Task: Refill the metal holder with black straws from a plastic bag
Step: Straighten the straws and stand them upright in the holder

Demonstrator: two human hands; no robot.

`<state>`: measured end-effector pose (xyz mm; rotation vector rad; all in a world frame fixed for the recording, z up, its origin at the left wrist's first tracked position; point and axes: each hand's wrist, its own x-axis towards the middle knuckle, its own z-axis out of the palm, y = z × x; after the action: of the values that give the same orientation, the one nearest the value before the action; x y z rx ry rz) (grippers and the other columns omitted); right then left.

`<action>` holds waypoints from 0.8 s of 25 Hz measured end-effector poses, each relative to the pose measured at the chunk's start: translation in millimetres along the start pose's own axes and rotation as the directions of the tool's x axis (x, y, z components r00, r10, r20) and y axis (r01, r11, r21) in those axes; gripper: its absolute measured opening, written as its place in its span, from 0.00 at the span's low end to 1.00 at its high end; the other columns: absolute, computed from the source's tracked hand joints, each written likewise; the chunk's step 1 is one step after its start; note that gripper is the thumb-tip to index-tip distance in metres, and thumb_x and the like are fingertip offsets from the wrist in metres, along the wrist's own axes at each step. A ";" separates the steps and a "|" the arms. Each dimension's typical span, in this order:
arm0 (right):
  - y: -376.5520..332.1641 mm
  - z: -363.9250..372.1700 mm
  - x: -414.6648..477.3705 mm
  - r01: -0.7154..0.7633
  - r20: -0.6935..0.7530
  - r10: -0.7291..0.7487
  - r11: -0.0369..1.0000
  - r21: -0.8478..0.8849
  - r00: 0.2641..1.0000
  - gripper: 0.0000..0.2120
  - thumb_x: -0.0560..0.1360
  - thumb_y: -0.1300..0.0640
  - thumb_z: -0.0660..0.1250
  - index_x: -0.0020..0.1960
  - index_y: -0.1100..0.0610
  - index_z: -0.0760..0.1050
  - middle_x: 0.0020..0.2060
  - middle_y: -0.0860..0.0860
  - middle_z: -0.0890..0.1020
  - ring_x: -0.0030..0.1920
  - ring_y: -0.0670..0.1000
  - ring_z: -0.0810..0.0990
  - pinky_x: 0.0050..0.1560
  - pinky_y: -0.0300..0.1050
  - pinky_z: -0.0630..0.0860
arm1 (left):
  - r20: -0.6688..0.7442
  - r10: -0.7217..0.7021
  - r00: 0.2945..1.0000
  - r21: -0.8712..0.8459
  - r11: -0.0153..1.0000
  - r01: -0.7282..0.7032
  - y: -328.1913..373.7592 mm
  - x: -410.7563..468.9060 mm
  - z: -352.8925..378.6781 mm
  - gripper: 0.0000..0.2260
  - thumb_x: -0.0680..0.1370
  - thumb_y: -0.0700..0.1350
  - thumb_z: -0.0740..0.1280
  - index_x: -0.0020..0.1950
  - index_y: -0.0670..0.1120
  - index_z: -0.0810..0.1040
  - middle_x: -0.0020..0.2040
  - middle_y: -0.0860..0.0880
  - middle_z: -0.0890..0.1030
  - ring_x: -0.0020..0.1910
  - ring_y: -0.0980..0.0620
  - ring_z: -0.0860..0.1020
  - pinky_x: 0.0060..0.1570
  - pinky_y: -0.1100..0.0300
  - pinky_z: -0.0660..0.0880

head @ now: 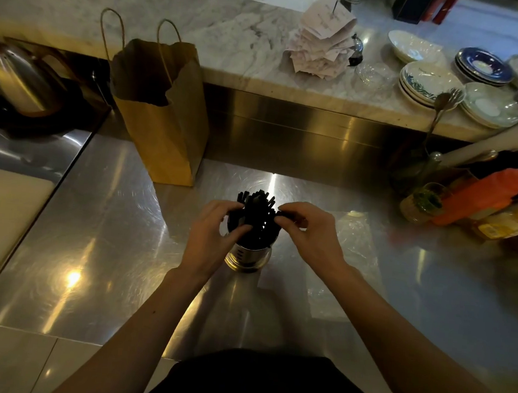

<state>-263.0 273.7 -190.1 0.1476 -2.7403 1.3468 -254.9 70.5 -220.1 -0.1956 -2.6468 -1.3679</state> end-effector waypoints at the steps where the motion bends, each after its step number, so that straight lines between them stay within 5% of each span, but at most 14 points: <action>1: -0.7 -2.3 1.2 0.030 -0.033 -0.031 0.999 -0.025 0.999 0.06 0.72 0.58 0.73 0.49 0.56 0.82 0.42 0.47 0.83 0.40 0.41 0.79 0.44 0.30 0.75 | -0.025 0.006 1.000 -0.002 1.000 -0.006 1.7 -0.2 -1.2 0.17 0.72 0.43 0.75 0.60 0.45 0.78 0.53 0.49 0.79 0.48 0.57 0.76 0.51 0.70 0.73; 9: -10.6 -17.8 8.7 0.018 -0.020 -0.018 1.000 -0.005 1.000 0.10 0.73 0.62 0.72 0.54 0.57 0.82 0.44 0.51 0.86 0.40 0.37 0.81 0.48 0.27 0.74 | -0.062 0.028 0.998 -0.046 0.998 -0.031 10.1 -4.0 -9.7 0.14 0.72 0.42 0.76 0.55 0.44 0.79 0.50 0.50 0.79 0.45 0.58 0.77 0.46 0.72 0.74; 15: -45.6 -60.6 19.5 0.144 -0.090 -0.156 0.982 -0.123 0.984 0.05 0.72 0.55 0.72 0.47 0.55 0.81 0.39 0.47 0.83 0.40 0.45 0.82 0.46 0.38 0.79 | -0.084 0.104 0.991 -0.031 0.994 -0.107 28.9 -0.2 -23.2 0.19 0.70 0.49 0.77 0.57 0.47 0.78 0.54 0.54 0.77 0.53 0.57 0.74 0.53 0.70 0.70; 18: -56.9 -97.5 24.7 0.041 -0.301 -0.029 0.999 0.035 0.953 0.05 0.74 0.56 0.71 0.49 0.53 0.79 0.39 0.42 0.81 0.41 0.40 0.82 0.46 0.32 0.78 | -0.130 0.080 0.988 -0.134 0.986 -0.098 47.8 2.4 -30.1 0.14 0.71 0.46 0.76 0.55 0.49 0.79 0.50 0.55 0.79 0.49 0.58 0.78 0.51 0.66 0.74; 20: -52.7 -113.9 25.2 -0.014 -0.400 0.123 0.964 0.264 0.908 0.04 0.75 0.59 0.69 0.50 0.57 0.78 0.39 0.44 0.81 0.41 0.41 0.83 0.47 0.36 0.80 | -0.097 -0.055 0.994 -0.293 0.956 0.024 60.8 6.1 -31.4 0.13 0.72 0.46 0.75 0.54 0.50 0.78 0.48 0.54 0.81 0.47 0.56 0.81 0.50 0.63 0.79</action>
<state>-277.6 330.8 -76.5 -0.2013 -2.2356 1.5393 -247.1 80.1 -152.5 -0.1019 -2.3673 -1.7287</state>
